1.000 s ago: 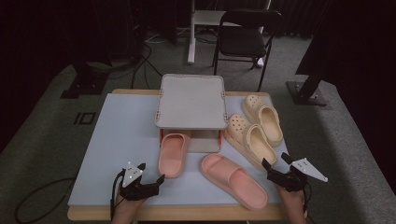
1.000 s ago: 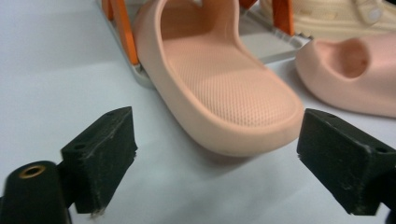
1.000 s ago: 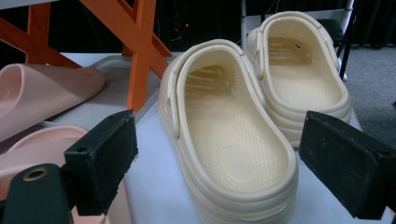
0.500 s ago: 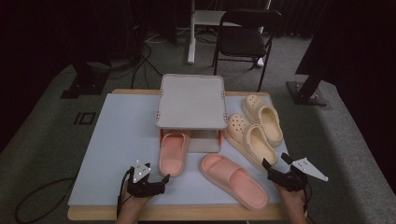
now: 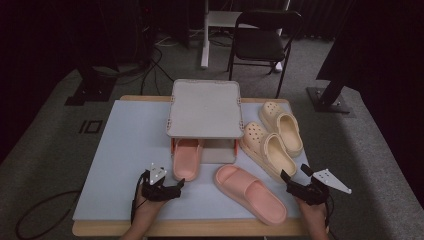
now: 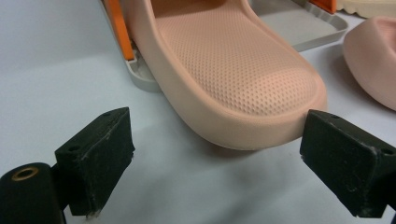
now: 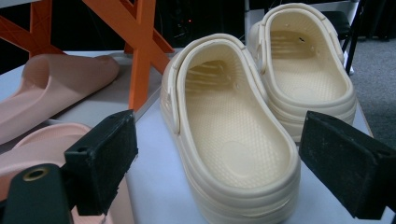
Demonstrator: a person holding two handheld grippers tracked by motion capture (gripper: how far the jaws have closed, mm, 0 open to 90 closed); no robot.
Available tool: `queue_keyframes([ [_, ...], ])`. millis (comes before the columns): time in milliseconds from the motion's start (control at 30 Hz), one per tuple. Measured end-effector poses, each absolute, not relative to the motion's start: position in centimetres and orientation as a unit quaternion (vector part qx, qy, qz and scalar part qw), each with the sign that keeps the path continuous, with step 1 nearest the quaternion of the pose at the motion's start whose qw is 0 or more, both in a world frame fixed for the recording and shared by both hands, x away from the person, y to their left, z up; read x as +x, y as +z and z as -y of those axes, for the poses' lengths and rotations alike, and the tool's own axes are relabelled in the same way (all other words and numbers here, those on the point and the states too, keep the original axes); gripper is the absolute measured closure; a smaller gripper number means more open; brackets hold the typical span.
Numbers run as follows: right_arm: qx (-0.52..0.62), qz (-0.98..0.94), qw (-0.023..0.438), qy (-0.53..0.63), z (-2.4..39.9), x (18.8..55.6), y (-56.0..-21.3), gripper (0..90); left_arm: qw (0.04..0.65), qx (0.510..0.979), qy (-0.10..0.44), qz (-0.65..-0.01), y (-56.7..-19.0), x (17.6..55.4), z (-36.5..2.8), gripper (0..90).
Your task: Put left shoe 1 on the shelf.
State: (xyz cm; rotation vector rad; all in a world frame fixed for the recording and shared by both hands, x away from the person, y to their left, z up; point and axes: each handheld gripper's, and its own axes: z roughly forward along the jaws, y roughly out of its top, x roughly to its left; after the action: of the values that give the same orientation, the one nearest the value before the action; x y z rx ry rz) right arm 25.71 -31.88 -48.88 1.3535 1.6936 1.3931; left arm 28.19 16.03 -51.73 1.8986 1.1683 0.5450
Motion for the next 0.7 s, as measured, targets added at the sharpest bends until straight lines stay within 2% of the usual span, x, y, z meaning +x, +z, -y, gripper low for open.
queue_keyframes([
  [700, 0.503, -0.636, 0.274, 0.518, 31.8, 25.8, -49.1, 11.0, 0.396, 0.75, 0.228, -0.478, -51.7, 31.4, -15.2, 9.7],
])
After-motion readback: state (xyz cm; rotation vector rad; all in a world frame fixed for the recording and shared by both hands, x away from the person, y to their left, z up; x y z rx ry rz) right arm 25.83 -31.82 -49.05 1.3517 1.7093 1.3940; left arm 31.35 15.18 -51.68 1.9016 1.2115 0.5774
